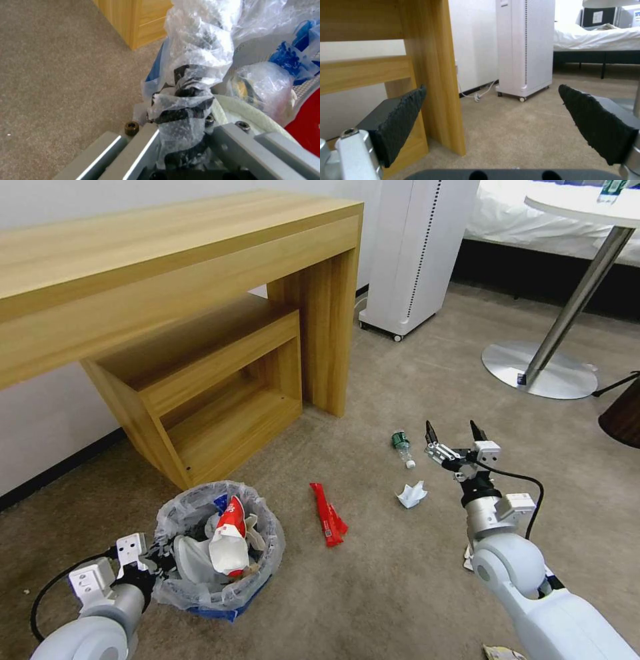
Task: Pick up the trash bin and place the garbage on the floor into it.
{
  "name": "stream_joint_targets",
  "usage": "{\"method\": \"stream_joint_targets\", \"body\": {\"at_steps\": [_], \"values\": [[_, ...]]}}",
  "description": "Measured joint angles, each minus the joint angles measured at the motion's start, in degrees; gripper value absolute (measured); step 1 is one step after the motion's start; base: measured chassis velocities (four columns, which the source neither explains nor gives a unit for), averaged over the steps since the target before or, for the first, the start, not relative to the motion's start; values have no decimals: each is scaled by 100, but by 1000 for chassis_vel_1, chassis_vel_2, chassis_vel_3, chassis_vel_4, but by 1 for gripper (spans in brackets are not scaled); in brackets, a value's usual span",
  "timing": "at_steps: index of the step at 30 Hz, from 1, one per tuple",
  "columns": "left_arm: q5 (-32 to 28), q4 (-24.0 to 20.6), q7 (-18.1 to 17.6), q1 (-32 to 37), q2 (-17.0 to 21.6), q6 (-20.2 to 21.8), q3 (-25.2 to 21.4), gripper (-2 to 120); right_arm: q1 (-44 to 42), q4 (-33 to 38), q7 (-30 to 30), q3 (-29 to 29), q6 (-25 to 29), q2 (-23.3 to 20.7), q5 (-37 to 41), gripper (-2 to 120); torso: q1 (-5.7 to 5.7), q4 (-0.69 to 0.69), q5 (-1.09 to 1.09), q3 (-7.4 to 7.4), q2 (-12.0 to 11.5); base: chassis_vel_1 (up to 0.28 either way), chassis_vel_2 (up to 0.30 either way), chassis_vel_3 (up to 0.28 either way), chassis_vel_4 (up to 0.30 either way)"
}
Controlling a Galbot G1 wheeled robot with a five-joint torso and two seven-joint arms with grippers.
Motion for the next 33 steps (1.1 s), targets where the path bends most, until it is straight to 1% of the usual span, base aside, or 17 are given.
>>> {"method": "stream_joint_targets", "body": {"at_steps": [8,15,21,33], "values": [[-41,30,-5,-6,73,-26,-18,0,31,-17,1,-39,-21,44,-11,100,0,0,0,0,0,-45,-20,-37,-36],[-64,87,-5,-43,95,-51,-18,0,54,-62,2,-68,-24,65,-24,100,0,-2,0,0,0,-66,-48,-58,-68],[-102,125,-14,-80,142,-52,-30,0,119,-117,-5,-117,-24,101,-29,100,0,1,0,0,0,0,0,0,0],[-156,168,-36,-136,181,-55,-44,0,204,-157,-7,-218,-26,116,-30,100,0,0,0,0,0,0,0,0,0]]}}
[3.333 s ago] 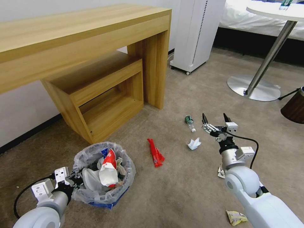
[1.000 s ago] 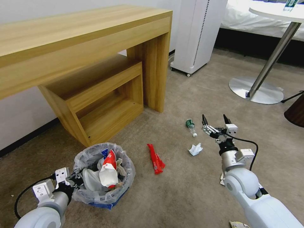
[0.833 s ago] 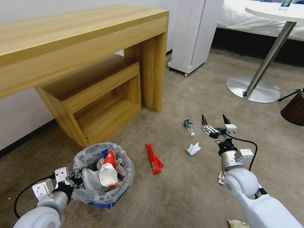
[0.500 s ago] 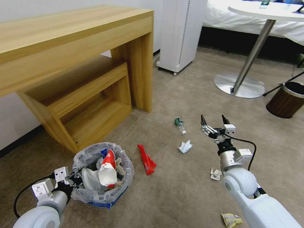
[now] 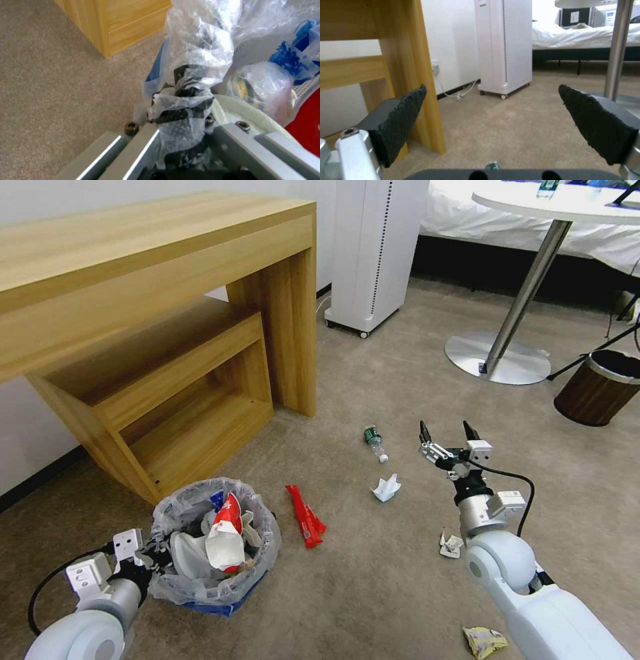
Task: Pick up the trash bin and place the garbage on the floor into it.
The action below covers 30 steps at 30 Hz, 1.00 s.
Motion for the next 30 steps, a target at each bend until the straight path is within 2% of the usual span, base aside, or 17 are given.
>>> {"method": "stream_joint_targets", "body": {"at_steps": [17,21,24,25,28,30], "values": [[-4,65,-23,-25,-69,7,-11,0,93,-13,99,-181,-74,-47,135,100,0,0,0,0,0,0,0,0,0],[37,70,-15,-22,-119,7,12,0,137,92,303,-243,-444,-119,367,100,0,-1,0,0,0,0,0,0,0],[69,64,-6,3,-172,5,20,0,390,217,687,-469,-1239,-168,1185,100,0,-1,0,0,0,0,0,0,0],[69,64,-6,3,-172,5,20,0,390,217,687,-469,-1239,-168,1185,100,0,-1,0,0,0,0,0,0,0],[88,35,2,49,-205,-24,5,0,806,124,1017,-853,-1712,-162,1864,100,0,0,0,0,0,0,0,0,0],[97,34,3,58,-215,-32,3,0,894,81,1070,-931,-1770,-150,1946,100,0,0,0,0,0,0,0,0,0]]}}
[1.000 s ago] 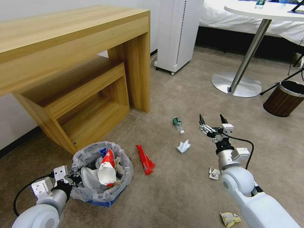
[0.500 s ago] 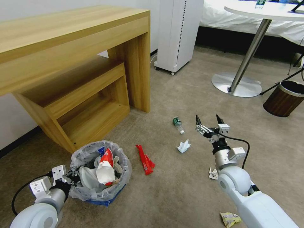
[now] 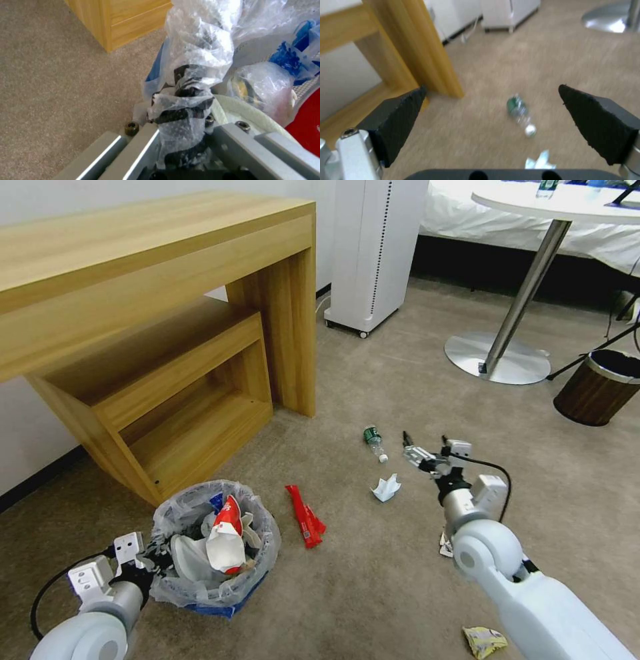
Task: Pick up the trash bin and place the garbage on the floor into it.
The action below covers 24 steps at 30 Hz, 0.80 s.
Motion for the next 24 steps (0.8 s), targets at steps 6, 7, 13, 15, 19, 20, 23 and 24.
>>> {"method": "stream_joint_targets", "body": {"at_steps": [6,7,13,15,19,20,23,24], "values": [[46,-2,9,19,-67,-16,-7,0,310,-163,255,-409,-168,131,368,100,1,1,0,0,0,0,0,0,0],[50,-1,9,17,-77,-18,-7,0,298,-183,257,-439,-168,137,347,100,1,1,0,0,0,0,0,0,0],[72,5,11,17,-97,-20,3,0,226,-157,286,-458,-177,113,354,100,1,0,1,0,0,0,0,0,0],[80,19,10,3,-119,-20,16,0,227,-162,292,-455,-177,82,360,100,1,0,0,0,0,0,0,0,0],[87,19,11,13,-137,-21,20,0,263,-173,293,-462,-180,37,393,100,1,0,0,0,0,0,0,0,0],[87,19,11,13,-137,-21,20,0,263,-173,293,-462,-180,37,393,100,1,0,0,0,0,0,0,0,0],[97,19,12,16,-136,-21,18,0,279,-164,293,-496,-183,25,402,100,1,0,0,0,0,0,0,0,0],[97,19,12,16,-136,-21,18,0,279,-164,293,-496,-183,25,402,100,1,0,0,0,0,0,0,0,0]]}}
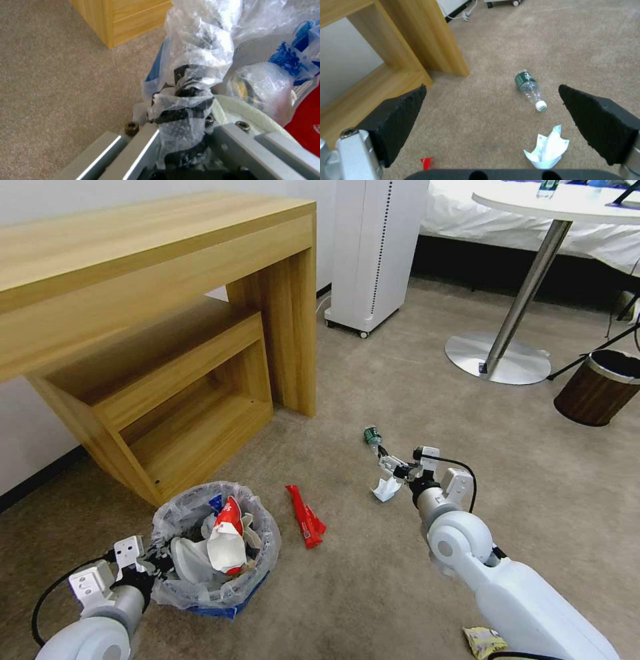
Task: Pick up the trash bin and place the garbage on the floor into it.
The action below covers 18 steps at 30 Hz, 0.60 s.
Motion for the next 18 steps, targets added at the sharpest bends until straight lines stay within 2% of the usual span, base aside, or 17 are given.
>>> {"method": "stream_joint_targets", "body": {"at_steps": [16,18], "values": [[-9,24,-8,24,-2,0,-9,0,142,-75,-37,-255,-23,-19,8,100,-1,0,0,0,0,0,0,0,0],[-19,32,-15,24,9,3,2,0,216,-115,5,-353,-189,19,134,100,-1,0,0,0,0,0,0,0,0]]}}
